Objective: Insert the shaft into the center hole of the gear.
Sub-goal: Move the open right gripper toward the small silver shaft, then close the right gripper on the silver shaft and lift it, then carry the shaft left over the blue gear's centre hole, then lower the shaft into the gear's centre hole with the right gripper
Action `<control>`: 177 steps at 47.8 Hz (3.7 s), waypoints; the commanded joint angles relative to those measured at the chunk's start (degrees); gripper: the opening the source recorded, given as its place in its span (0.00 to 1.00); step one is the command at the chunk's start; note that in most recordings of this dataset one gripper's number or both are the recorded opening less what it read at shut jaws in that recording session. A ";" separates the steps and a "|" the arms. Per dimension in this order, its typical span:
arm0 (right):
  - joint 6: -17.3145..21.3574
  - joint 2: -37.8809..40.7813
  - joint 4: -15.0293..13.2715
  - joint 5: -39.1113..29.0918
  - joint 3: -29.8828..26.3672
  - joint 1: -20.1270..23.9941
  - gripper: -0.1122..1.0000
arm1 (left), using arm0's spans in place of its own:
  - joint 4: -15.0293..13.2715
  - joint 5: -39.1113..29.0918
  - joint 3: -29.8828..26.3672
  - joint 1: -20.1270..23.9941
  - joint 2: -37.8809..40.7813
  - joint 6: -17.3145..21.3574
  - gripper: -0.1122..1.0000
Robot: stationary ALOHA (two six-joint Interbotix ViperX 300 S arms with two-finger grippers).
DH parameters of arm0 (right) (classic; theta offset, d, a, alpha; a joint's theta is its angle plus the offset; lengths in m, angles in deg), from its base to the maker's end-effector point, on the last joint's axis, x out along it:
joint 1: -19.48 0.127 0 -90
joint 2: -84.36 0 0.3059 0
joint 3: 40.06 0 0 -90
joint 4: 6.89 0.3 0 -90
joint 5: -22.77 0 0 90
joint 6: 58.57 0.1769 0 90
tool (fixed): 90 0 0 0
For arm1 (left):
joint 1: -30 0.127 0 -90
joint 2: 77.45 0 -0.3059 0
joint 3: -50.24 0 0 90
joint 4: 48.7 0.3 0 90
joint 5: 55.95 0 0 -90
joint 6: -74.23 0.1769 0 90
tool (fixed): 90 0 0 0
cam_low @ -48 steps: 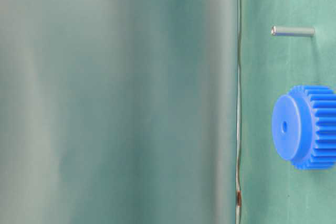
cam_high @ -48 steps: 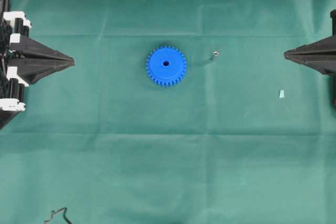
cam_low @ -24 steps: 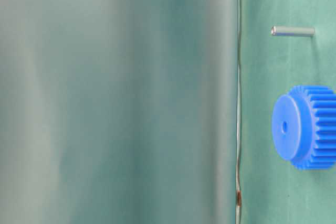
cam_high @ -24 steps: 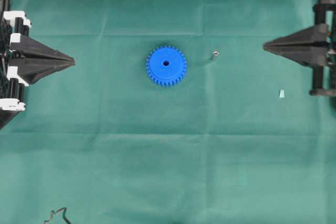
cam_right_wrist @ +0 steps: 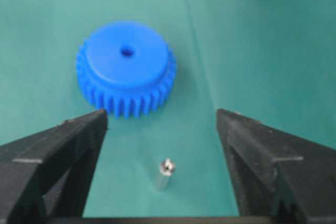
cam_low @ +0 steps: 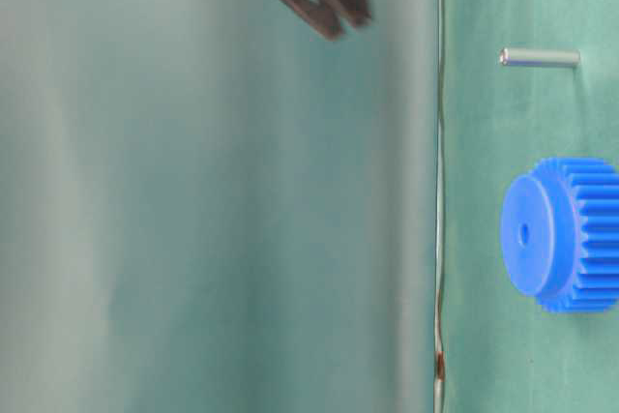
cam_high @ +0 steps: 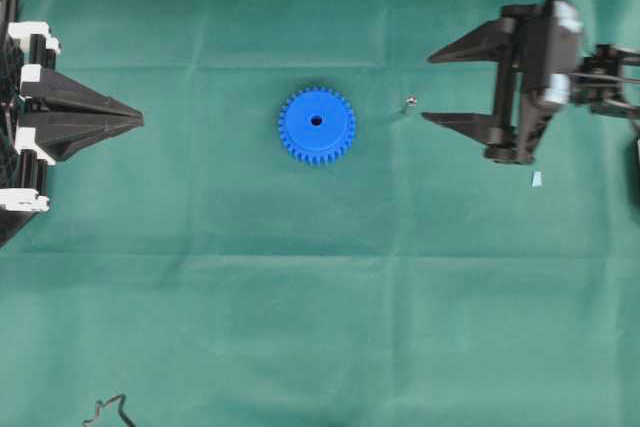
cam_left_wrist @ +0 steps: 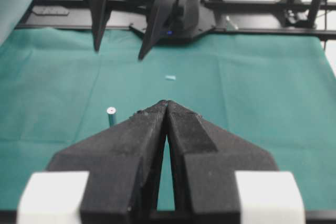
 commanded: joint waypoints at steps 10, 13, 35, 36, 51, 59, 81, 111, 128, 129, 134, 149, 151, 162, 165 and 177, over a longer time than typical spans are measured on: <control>0.09 11.07 2.29 4.13 -2.64 -0.35 0.87 | 0.18 -0.88 -1.41 0.00 0.53 -0.18 0.10; 0.09 12.66 2.72 4.92 -2.55 -0.26 0.87 | 0.18 -0.88 -1.41 0.00 0.53 -0.18 0.10; 0.09 16.17 3.96 6.24 -1.93 -0.35 0.73 | 0.18 -0.97 -1.41 0.00 0.53 -0.18 0.10; 0.09 16.17 3.96 6.24 -2.02 -0.35 0.71 | 0.18 -0.97 -1.41 0.00 0.53 -0.18 0.10; 0.00 16.08 3.96 5.63 -1.93 -0.35 0.24 | 0.18 -0.97 -1.41 0.00 0.53 -0.18 0.10; 0.00 16.08 3.96 5.63 -2.02 -0.35 0.24 | 0.18 -1.14 -1.41 0.00 0.53 -0.18 0.10; -0.09 8.70 3.96 -5.19 -6.33 -0.53 0.24 | 0.18 -1.41 -1.49 0.00 0.26 -0.18 0.10; 0.09 3.96 3.96 -15.56 -9.40 -0.53 0.24 | 0.18 -1.41 -1.41 0.00 0.53 -0.18 0.10; 0.09 6.94 3.96 -14.41 -12.66 0.35 0.24 | 0.18 -1.58 -1.41 0.00 0.53 -0.18 0.10; 0.09 7.65 3.87 -14.41 -13.45 0.44 0.24 | 0.18 -1.58 -1.49 0.00 0.53 -0.18 0.10; 0.00 10.37 3.78 -14.50 -16.44 0.97 0.24 | 0.18 -1.58 -1.41 0.00 0.53 -0.18 0.10; -0.18 17.84 3.52 -15.29 -25.22 2.81 0.24 | 0.18 -1.49 -1.41 0.00 0.53 -0.26 0.10; -0.18 18.37 3.60 -15.38 -25.93 2.90 0.24 | 0.18 -1.58 -1.41 0.00 0.53 -0.26 0.10; -0.18 19.86 3.60 -15.38 -27.51 3.08 0.24 | 0.18 -2.02 -1.41 0.00 0.53 -0.26 0.10; -0.18 20.13 3.60 -15.21 -27.42 3.08 0.24 | 0.18 -2.02 -1.41 0.00 0.44 -0.26 0.10; -0.18 21.71 3.52 -14.59 -27.25 3.08 0.24 | 0.18 -2.02 -1.41 0.00 0.53 -0.26 0.10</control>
